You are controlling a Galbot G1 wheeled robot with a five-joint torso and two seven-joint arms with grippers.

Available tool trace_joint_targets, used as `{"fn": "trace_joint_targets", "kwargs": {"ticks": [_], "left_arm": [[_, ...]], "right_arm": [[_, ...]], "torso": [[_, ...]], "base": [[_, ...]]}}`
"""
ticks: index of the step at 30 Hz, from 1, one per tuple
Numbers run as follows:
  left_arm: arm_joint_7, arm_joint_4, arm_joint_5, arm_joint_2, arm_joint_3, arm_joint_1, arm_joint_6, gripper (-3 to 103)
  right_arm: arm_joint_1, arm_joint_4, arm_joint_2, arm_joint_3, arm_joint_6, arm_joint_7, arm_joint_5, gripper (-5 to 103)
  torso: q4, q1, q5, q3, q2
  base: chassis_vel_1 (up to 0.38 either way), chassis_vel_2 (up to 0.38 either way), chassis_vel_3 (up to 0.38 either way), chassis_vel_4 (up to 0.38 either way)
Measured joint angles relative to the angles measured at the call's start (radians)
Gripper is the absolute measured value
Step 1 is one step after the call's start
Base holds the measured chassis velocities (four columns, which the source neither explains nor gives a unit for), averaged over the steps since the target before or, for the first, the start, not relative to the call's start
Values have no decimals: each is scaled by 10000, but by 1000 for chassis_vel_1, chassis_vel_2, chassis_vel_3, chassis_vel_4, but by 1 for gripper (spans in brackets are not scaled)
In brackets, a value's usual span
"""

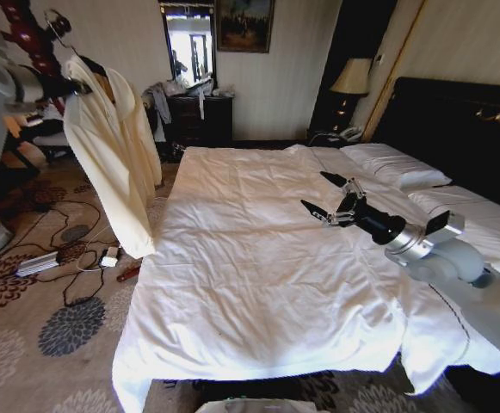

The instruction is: Pick up the clothes from the bed and hang them on the clothes hanger.

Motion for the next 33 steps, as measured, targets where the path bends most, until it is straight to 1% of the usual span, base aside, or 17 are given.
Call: {"fn": "trace_joint_targets", "kwargs": {"ticks": [8, 13, 16, 17, 18, 19, 20, 22, 23, 24, 25, 27, 28, 30, 31, 32, 33], "left_arm": [[-28, -190, 97, 80, -139, 236, -1, 17], [-216, -433, 273, 198, -155, 371, -273, 15], [-275, -801, 287, 395, -318, 611, -670, 32], [-275, -801, 287, 395, -318, 611, -670, 32], [-286, -964, 241, 479, -397, 719, -811, 32], [-304, -1108, 175, 545, -468, 818, -947, 37], [-341, -1290, 86, 632, -576, 944, -1097, 42], [-436, -1767, -129, 855, -908, 1312, -1455, 53], [-436, -1767, -129, 855, -908, 1312, -1455, 53], [-447, -1896, -163, 912, -1003, 1412, -1536, 53], [-462, -2227, -215, 1085, -1242, 1667, -1719, 58], [-468, -2729, -235, 1350, -1578, 2069, -1865, 70], [-468, -2729, -235, 1350, -1578, 2069, -1865, 70], [-452, -3525, -237, 1768, -2106, 2705, -2016, 81], [-445, -3938, -245, 1960, -2399, 3055, -2098, 81], [-427, -4350, -267, 2149, -2675, 3425, -2220, 85], [-427, -4350, -267, 2149, -2675, 3425, -2220, 85]], "right_arm": [[-66, 25, -15, 49, 35, -7, -17, 100], [-67, 36, -12, 62, 46, -9, 3, 100], [-65, 75, 95, 61, -78, 112, 356, 100], [-65, 75, 95, 61, -78, 112, 356, 100], [-66, 102, 144, 62, -121, 262, 442, 100], [-65, 122, 184, 63, -144, 415, 480, 100], [-65, 166, 252, 66, -185, 716, 515, 100], [-65, 298, 434, 69, -278, 1585, 547, 100], [-65, 298, 434, 69, -278, 1585, 547, 100], [-65, 337, 486, 69, -303, 1816, 547, 100], [-66, 413, 605, 69, -375, 2334, 547, 100], [-81, 462, 819, 77, -422, 2927, 490, 100], [-81, 462, 819, 77, -422, 2927, 490, 100], [-200, 469, 1090, 179, -445, 3263, 391, 100], [-291, 479, 1205, 267, -459, 3360, 349, 100], [-439, 509, 1368, 402, -492, 3537, 296, 100], [-439, 509, 1368, 402, -492, 3537, 296, 100]], "torso": [[0, -1, 2, -1, 0], [-1, -1, 0, 0, 1], [-2, -1, 1, -1, 1], [-2, -1, 1, -1, 1], [-1, -1, 1, -1, 1], [0, -1, 0, -1, 1], [1, -1, -2, -1, 1], [-1, -1, 0, -1, 1], [-1, -1, 0, -1, 1], [-2, -1, 0, -1, 0], [-3, 0, 1, -1, 1], [-1, -1, 0, -1, 1], [-1, -1, 0, -1, 1], [-1, 0, -1, -1, 1], [0, 0, 0, -1, 1], [4, -1, 0, -2, 1], [4, -1, 0, -2, 1]], "base": [[0, 0, 0, 0], [0, 0, 0, 0], [0, 0, 0, 0], [0, 0, 0, 0], [0, 0, 0, 0], [0, 0, 0, 0], [0, 0, 0, 0], [0, 0, 0, 0], [0, 0, 0, 0], [0, 0, 0, 0], [0, 0, 0, 0], [0, 0, 0, 0], [0, 0, 0, 0], [0, 0, 0, 0], [0, 0, 0, 0], [0, 0, 0, 0], [0, 0, 0, 0]]}}
